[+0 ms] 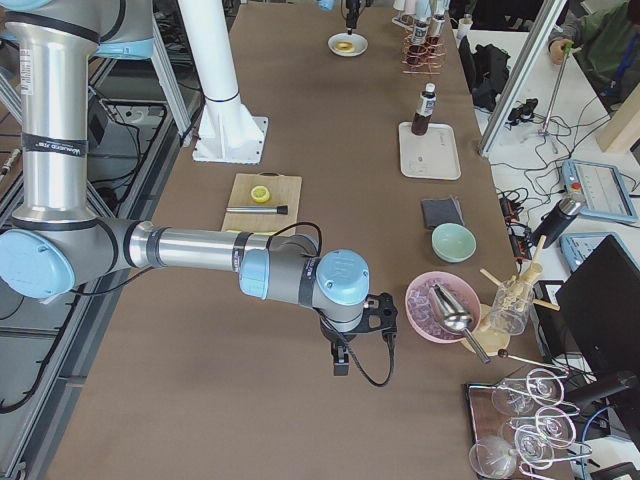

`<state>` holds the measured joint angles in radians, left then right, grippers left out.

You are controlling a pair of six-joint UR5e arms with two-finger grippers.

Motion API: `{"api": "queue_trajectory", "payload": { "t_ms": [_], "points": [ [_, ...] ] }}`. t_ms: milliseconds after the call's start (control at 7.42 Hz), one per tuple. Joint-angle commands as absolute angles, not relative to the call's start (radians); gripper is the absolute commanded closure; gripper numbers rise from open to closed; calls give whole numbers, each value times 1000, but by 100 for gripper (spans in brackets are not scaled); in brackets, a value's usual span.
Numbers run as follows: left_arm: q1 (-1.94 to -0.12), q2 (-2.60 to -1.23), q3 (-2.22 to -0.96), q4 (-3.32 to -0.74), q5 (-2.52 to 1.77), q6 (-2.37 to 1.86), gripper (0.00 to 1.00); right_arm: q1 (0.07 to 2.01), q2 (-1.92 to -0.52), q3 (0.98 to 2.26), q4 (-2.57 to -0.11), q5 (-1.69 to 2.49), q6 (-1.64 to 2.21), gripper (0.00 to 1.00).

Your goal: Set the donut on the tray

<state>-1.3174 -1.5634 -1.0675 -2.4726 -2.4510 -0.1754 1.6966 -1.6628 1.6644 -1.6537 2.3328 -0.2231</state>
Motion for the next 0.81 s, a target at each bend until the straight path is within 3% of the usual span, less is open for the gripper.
{"api": "queue_trajectory", "payload": {
  "t_ms": [0, 135, 270, 674],
  "points": [
    [-1307, -1563, -1058, -2491, -2498, -187, 59, 1697, -1663, 1666, -1654, 2333, -222, 0],
    [-1307, -1563, -1060, -2491, -2538, -187, 85, 1697, -1663, 1666, -1652, 2333, -224, 0],
    [-1307, -1565, -1061, -2491, -2566, -187, 100, 1697, -1663, 1666, -1654, 2332, -222, 0],
    [-1308, -1575, -1125, -2491, -2655, -268, 100, 1697, -1660, 1666, -1652, 2332, -222, 0]
  ]
}}
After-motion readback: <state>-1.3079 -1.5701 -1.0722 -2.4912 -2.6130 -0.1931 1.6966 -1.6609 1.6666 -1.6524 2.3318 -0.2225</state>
